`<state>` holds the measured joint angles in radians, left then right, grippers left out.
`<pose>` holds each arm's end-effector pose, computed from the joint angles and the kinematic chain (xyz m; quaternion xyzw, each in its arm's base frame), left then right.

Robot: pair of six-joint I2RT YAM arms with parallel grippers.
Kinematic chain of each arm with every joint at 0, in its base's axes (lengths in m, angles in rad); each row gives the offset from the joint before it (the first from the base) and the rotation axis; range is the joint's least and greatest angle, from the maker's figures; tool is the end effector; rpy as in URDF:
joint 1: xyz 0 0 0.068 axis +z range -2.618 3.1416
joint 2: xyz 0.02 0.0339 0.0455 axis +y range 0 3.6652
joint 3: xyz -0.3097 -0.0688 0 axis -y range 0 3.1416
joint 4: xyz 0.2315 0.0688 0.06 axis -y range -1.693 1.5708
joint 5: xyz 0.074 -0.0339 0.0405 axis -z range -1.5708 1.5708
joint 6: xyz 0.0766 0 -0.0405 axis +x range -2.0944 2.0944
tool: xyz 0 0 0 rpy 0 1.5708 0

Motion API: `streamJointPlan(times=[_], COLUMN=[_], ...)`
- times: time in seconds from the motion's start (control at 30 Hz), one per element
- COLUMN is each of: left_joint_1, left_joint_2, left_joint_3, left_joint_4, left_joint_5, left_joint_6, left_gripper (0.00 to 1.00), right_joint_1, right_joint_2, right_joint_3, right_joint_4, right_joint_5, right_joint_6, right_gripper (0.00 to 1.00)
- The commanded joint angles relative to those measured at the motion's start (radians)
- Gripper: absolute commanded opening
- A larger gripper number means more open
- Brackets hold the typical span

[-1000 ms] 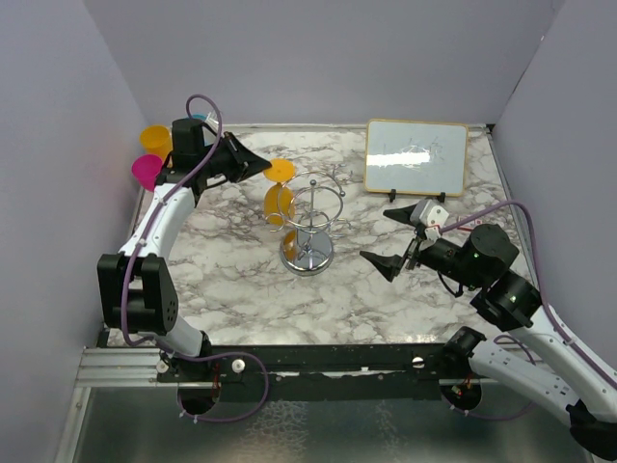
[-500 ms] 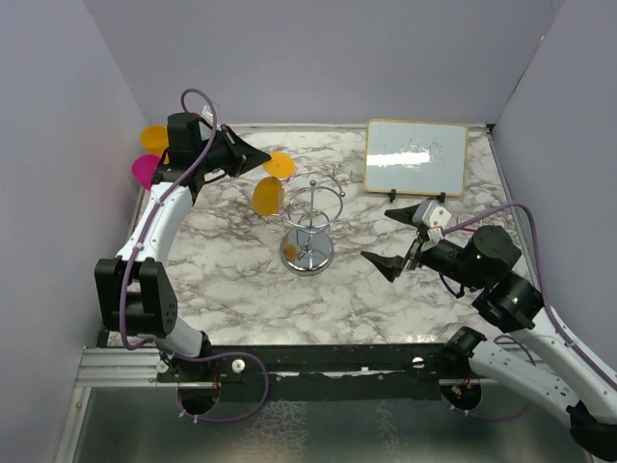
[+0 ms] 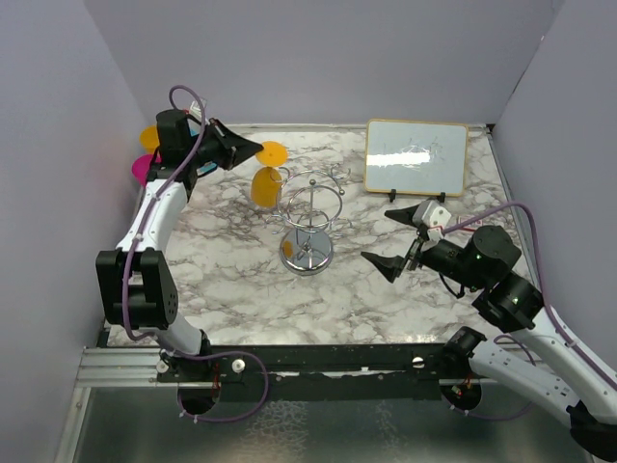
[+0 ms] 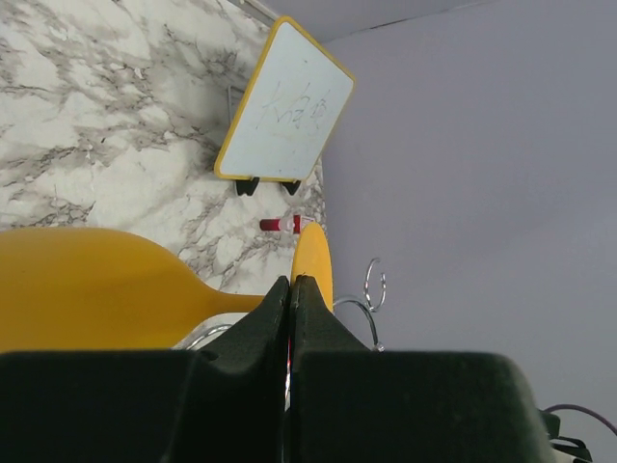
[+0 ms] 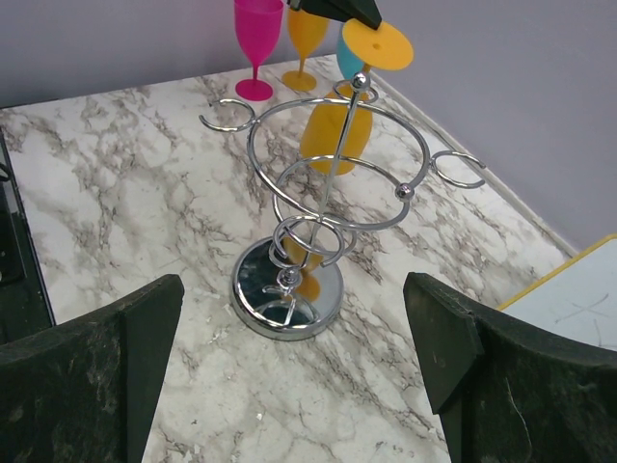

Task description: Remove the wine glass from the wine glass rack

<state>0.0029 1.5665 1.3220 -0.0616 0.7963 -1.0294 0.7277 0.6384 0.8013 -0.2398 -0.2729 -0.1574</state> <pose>0.3796 -0.0537 0.3869 -0.1677 0.7598 -0.5400 0.3210 0.0888 0.1068 0.3835 -0.3948 0.6173 0.2851 0.6178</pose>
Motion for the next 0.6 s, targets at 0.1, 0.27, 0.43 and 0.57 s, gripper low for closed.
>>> streamJointPlan(times=[0.1, 0.27, 0.43, 0.57], left_joint_1=[0.014, 0.031, 0.027, 0.002], left_joint_2=[0.027, -0.022, -0.149, -0.247], left_joint_3=[0.084, 0.159, 0.191, 0.200], left_joint_4=[0.069, 0.092, 0.165, 0.188], left_joint_5=[0.025, -0.033, -0.093, -0.088], left_joint_6=[-0.004, 0.107, 0.268, 0.392], left_gripper=[0.00, 0.00, 0.00, 0.00], right_joint_1=[0.007, 0.007, 0.006, 0.006], right_joint_2=[0.006, 0.025, 0.099, 0.258], right_joint_3=[0.053, 0.088, 0.152, 0.300], right_joint_4=[-0.001, 0.017, 0.052, 0.011], right_joint_5=[0.056, 0.072, 0.132, 0.127], right_joint_6=[0.067, 0.171, 0.317, 0.424], right_gripper=[1.00, 0.99, 1.00, 1.00])
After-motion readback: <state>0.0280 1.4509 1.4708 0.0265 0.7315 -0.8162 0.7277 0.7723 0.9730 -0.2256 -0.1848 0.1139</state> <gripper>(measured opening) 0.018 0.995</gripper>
